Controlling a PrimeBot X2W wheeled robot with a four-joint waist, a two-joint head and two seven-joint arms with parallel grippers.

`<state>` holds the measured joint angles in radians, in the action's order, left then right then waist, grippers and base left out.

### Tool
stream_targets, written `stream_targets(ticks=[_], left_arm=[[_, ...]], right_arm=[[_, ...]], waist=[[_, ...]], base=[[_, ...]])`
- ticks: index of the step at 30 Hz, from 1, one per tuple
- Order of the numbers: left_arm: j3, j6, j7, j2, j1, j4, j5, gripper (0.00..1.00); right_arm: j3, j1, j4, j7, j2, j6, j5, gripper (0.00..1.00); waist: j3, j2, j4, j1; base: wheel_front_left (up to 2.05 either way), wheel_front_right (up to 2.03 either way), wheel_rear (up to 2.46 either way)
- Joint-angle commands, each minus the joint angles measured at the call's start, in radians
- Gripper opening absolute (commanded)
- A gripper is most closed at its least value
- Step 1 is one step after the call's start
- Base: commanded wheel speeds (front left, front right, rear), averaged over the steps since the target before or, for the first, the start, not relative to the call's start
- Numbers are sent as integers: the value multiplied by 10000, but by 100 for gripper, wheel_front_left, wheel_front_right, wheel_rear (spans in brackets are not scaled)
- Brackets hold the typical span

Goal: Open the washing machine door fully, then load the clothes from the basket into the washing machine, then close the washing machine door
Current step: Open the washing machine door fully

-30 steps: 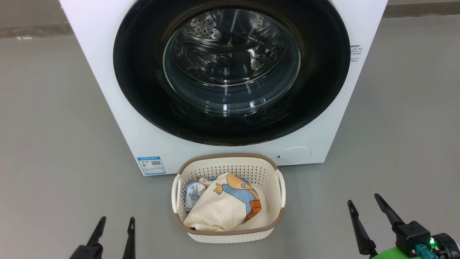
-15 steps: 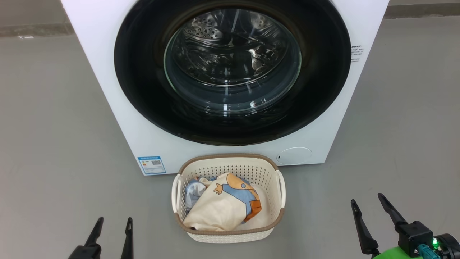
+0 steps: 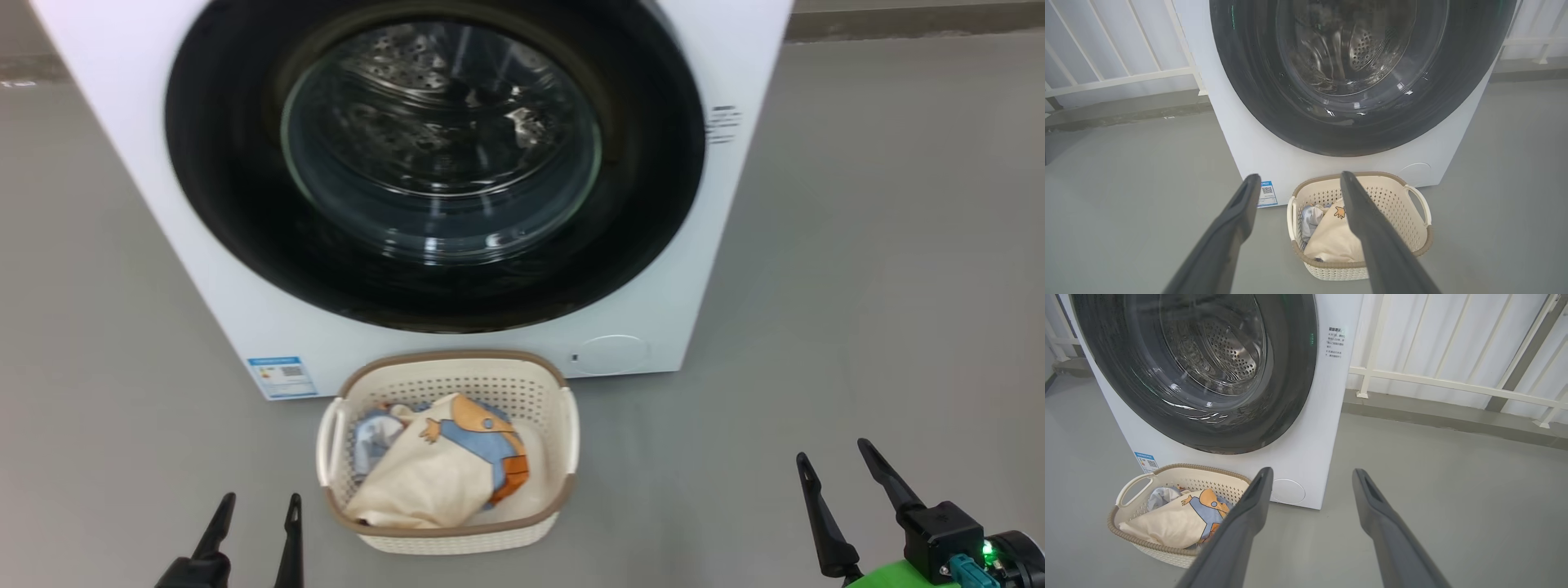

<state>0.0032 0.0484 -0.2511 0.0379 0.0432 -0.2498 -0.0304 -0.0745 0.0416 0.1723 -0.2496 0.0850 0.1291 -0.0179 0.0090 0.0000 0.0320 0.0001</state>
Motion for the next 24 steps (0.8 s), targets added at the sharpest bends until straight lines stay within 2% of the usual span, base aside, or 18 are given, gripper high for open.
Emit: stream_targets(ticks=[1, 11, 24], left_arm=[[290, -53, -107, 123, -216, 268, 5, 100], [251, -87, -107, 123, -226, 450, -196, 100], [211, -129, -107, 123, -157, 413, -332, 100]], right_arm=[[215, -77, -260, -122, 88, 16, -61, 100], [197, -92, -286, -122, 77, 16, -2, 100], [199, -136, -377, -122, 38, 16, 49, 100]], waist=[[5, 0, -3, 0], [96, 0, 5, 0], [170, 0, -25, 0]], base=[[123, 123, -246], [85, 85, -169], [10, 10, -20]])
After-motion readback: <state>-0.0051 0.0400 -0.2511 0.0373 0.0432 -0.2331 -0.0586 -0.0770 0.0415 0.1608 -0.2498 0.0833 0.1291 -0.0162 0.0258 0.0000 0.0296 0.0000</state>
